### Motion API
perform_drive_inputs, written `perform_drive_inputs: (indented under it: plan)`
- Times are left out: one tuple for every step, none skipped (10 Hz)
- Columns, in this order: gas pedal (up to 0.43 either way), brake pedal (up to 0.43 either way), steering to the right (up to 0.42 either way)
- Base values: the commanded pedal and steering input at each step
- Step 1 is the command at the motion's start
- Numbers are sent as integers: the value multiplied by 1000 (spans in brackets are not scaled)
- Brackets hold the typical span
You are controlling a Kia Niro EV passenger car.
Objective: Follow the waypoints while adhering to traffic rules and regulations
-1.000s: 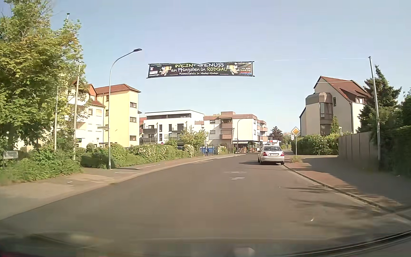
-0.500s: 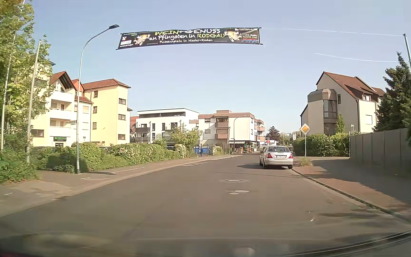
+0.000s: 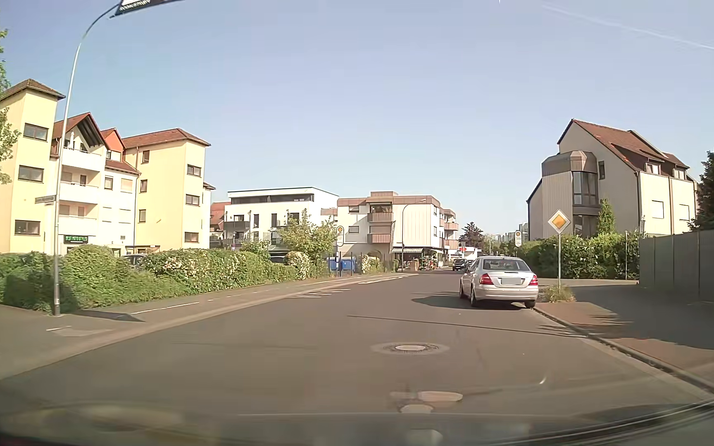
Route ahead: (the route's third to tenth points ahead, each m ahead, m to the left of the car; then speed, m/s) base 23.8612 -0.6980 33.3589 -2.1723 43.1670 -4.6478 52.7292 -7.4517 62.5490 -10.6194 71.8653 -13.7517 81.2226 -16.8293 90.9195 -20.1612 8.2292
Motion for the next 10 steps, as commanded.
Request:
perform_drive_inputs:
  plan:
    - [98,30,15]
    - [87,30,17]
    - [87,30,18]
    - [87,30,19]
    - [87,30,19]
    - [79,30,19]
    - [79,30,20]
    - [79,30,21]
    - [79,30,24]
    - [79,30,31]
